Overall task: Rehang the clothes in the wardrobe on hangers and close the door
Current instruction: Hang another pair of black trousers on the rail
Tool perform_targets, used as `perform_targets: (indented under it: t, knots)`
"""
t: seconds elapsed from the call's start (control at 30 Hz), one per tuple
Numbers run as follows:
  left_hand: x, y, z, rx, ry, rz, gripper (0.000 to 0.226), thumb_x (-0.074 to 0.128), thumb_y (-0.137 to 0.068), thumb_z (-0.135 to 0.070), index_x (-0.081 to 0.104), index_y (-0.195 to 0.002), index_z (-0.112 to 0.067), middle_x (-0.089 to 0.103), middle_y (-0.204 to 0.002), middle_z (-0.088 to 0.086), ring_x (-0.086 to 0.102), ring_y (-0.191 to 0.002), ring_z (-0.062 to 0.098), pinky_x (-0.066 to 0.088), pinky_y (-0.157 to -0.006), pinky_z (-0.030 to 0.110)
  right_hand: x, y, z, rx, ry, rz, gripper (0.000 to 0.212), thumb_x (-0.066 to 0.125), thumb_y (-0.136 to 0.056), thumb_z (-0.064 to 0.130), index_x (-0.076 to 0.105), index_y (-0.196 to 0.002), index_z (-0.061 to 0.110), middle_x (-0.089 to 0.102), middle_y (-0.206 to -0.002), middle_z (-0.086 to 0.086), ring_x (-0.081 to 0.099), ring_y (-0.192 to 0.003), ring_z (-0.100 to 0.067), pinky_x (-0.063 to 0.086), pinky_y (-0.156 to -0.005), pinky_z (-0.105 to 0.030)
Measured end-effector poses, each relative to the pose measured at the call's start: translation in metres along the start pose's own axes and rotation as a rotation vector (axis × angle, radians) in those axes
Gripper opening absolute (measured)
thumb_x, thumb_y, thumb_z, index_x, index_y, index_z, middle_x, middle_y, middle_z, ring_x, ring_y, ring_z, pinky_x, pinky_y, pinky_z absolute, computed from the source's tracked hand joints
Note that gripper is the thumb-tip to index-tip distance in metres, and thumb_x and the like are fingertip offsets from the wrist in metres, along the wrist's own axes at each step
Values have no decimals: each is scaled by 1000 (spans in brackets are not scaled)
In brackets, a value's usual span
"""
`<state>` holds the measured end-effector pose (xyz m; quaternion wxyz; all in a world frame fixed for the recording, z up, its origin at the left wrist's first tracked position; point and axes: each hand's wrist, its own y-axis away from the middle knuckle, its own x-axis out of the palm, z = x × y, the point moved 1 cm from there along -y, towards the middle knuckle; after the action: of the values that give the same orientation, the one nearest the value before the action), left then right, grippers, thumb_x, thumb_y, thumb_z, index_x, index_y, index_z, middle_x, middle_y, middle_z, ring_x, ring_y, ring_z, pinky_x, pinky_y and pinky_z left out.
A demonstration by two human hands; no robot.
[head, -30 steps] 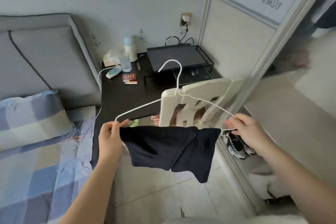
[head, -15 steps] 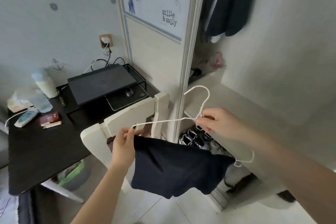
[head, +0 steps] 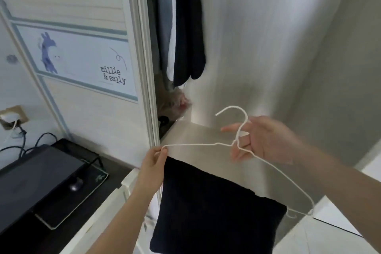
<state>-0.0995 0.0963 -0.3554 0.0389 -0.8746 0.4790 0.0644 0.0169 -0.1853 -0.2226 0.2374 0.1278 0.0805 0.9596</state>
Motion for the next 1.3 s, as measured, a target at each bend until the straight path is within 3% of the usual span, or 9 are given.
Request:
perform_targets:
  t: [0.13,0.3,0.47,0.63,0.77,0.87,1.03,1.17,1.3]
  knots:
    - [11,-42,-31,70,-2,200,34,54,-100,-43,48,-132,-39,54,-121,-29,54,-114,-7,37,-91,9,-18,1,22,-15,-75,98,104,34,-78,90,35,-153,18,59,-124,-33,43,-130,-52,20,-111,-67]
    - [21,-79,-89,173,-60,373,52,48,-98,-52,42,-146,-31,51,-134,-21,47,-118,-8,33,-95,14,-26,-7,72,-134,-206,113,112,37,-70,94,20,-157,27,27,-151,-38,16,-147,-46,-1,-114,-69]
    - [16,-102,-164,313,-91,471,72,41,-82,-82,51,-138,-39,56,-136,-17,49,-130,4,33,-117,39,-39,-21,126,-248,-203,-37,111,38,-61,99,34,-152,35,30,-156,-26,25,-146,-43,7,-111,-75]
    - [12,-118,-236,478,-166,551,85,32,-62,-101,47,-132,-57,53,-132,-35,44,-125,-15,31,-114,28,-59,-37,186,-349,-176,-106,107,44,-61,99,33,-151,41,33,-155,-24,29,-143,-47,11,-108,-78]
    - [13,-133,-294,561,-224,607,85,31,-66,-96,50,-135,-50,56,-133,-31,48,-124,-13,33,-111,25,-79,-55,238,-412,-147,-113,105,43,-60,99,31,-149,46,37,-154,-22,33,-141,-47,14,-107,-78]
    - [15,-144,-336,664,-285,593,76,34,-72,-88,57,-132,-47,59,-130,-29,51,-119,-14,36,-103,20,-95,-73,280,-455,-129,-89,105,46,-59,99,31,-149,47,38,-153,-23,34,-140,-48,17,-107,-78]
    - [23,-177,-393,806,-418,441,14,53,-96,-52,59,-109,-51,61,-109,-20,60,-94,2,45,-85,19,-116,-105,352,-534,-87,-44,107,50,-56,98,31,-148,46,40,-151,-24,36,-139,-47,17,-106,-79]
    - [33,-207,-431,900,-635,255,54,55,-98,-44,40,-149,-33,60,-127,-15,58,-110,3,46,-91,21,-121,-129,410,-584,-33,-32,108,42,-56,100,31,-149,45,46,-147,-24,42,-135,-48,22,-104,-79]
    - [36,-226,-469,1035,-926,0,61,53,-100,-39,27,-154,-25,54,-138,-6,56,-118,15,48,-95,32,-121,-151,465,-643,26,3,108,34,-59,101,29,-150,43,49,-144,-24,46,-132,-48,27,-102,-78]
